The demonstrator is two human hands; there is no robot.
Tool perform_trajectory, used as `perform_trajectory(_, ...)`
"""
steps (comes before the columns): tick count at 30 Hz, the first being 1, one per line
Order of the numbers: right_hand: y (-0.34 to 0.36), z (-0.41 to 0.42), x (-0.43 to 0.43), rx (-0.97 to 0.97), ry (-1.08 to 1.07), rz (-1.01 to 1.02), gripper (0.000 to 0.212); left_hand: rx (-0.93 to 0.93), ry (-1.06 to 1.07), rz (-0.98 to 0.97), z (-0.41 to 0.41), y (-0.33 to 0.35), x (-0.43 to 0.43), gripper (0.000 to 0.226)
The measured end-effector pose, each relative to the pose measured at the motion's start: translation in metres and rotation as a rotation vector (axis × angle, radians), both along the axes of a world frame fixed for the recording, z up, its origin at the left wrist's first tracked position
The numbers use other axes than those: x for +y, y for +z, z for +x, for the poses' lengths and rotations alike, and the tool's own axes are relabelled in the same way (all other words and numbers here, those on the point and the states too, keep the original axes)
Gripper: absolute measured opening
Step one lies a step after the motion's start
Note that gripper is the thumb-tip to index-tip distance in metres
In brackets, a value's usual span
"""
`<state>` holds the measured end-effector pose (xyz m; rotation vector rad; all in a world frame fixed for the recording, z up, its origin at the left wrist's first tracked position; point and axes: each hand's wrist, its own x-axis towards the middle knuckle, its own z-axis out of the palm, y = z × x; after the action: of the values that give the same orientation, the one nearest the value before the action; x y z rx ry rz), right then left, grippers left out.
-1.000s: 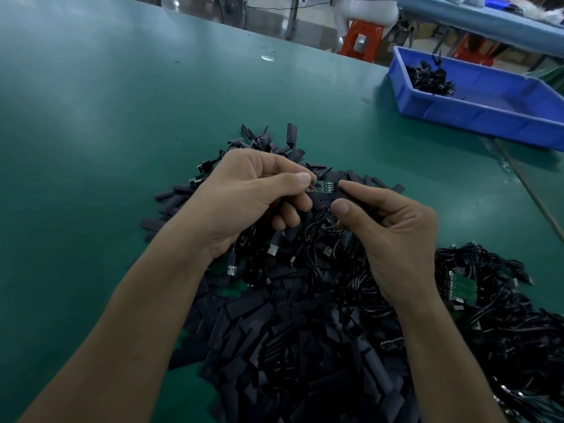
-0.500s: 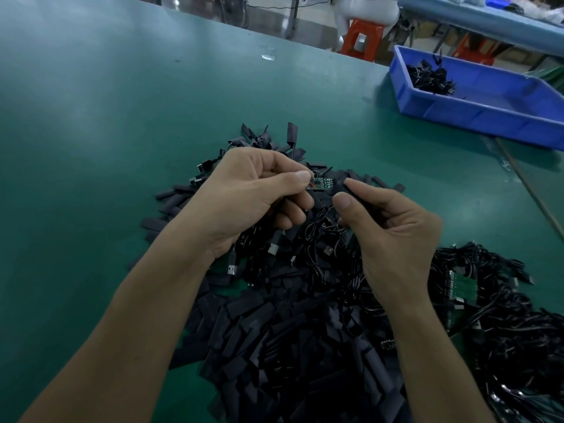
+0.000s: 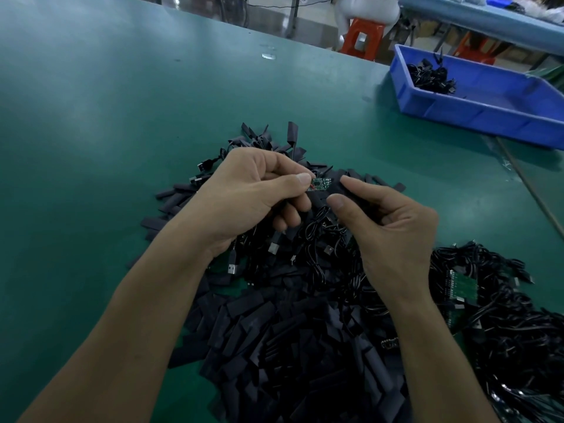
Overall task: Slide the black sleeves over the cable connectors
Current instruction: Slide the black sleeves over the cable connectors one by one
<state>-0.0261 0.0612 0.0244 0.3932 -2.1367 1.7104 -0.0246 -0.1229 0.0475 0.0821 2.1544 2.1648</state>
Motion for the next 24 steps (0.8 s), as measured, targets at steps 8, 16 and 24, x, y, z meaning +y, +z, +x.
perform_trajectory(8,0.006,-0.005,0.011,-0.036,0.176,0.120,0.024,0.002,-0.066,-0.089,-0.001,-0.003,-0.003,0.014)
perform_trajectory(16,0.004,-0.006,0.013,-0.010,0.206,0.099,0.019,0.068,-0.103,-0.116,-0.001,-0.004,0.000,0.007)
perform_trajectory(24,0.004,-0.004,0.015,-0.017,0.171,0.037,0.013,0.219,0.030,-0.266,-0.002,-0.007,-0.002,0.016)
